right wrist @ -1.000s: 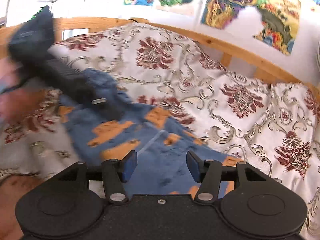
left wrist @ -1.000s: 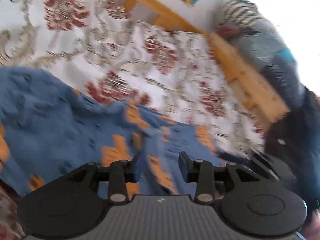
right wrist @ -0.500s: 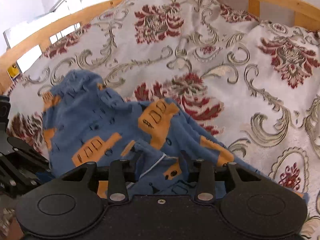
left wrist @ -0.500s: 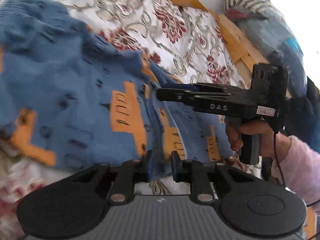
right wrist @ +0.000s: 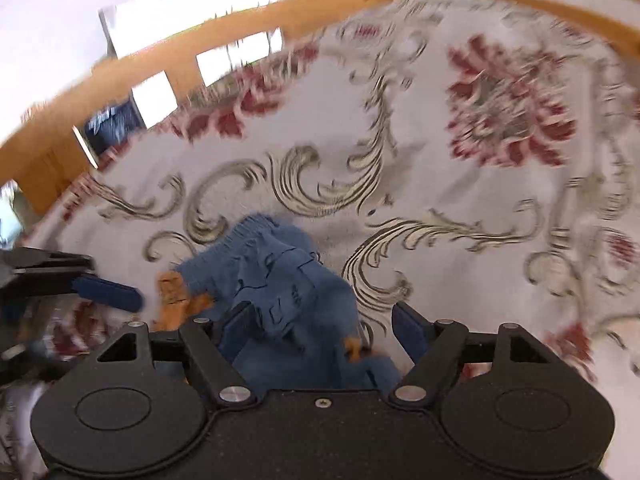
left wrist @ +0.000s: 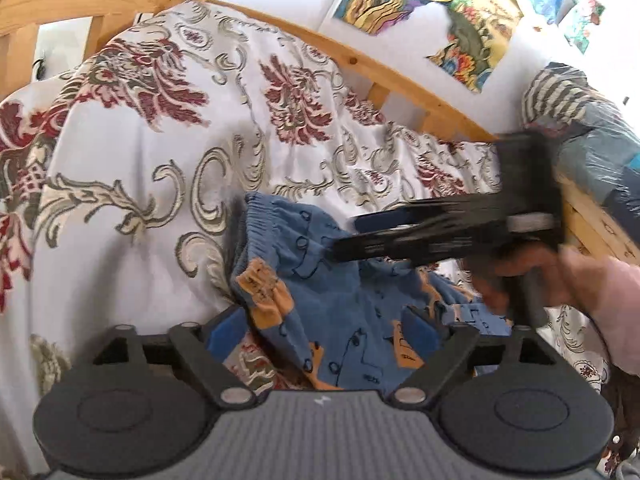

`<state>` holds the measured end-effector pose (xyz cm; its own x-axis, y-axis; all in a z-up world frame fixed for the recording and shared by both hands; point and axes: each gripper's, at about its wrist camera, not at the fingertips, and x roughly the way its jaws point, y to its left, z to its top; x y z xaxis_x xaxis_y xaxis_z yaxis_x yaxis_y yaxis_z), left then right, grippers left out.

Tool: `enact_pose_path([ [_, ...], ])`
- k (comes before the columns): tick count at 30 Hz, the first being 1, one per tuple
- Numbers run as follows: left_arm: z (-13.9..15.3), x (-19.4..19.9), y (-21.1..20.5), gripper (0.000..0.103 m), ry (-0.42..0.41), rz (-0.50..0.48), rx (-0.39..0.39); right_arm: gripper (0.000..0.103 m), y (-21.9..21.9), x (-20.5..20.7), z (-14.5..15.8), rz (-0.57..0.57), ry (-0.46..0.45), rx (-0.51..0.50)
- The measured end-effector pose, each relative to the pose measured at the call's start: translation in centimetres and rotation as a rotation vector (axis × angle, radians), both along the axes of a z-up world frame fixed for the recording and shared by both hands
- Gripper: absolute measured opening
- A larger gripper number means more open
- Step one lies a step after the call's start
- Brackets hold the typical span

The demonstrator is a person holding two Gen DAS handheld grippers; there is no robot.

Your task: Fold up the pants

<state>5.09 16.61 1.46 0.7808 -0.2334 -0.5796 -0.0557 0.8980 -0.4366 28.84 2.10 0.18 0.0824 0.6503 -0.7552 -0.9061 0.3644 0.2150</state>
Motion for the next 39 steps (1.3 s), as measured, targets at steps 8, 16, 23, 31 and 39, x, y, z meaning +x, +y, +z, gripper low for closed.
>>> enact_pose_path([
  [8,-1.0,1.1,-0.9,0.097,-0.015,-0.018,0.045,0.010,-0.5,-0.3,-0.8,0.056,-0.038,0.103],
  [16,-1.7,1.7,0.5,0.099,-0.097,0.013,-0.029,0.009,-4.3,-1.1,3.5,0.139,-0.064,0.294],
  [23,-2.9,2.9,0.7,0.103,-0.092,-0.028,-0.050,0.009,-6.6,-1.6,6.1,0.173,-0.098,0.331],
  [31,-2.4,4.1,-1.0,0.102,-0.005,0.016,0.036,0.052,-3.3,2.6,1.3,-0.012,-0.103,0.063],
  [39,-2.4,4.1,-1.1,0.102,0.006,-0.006,0.053,0.064,2.7,6.3,0.5,0.125,0.122,-0.050],
])
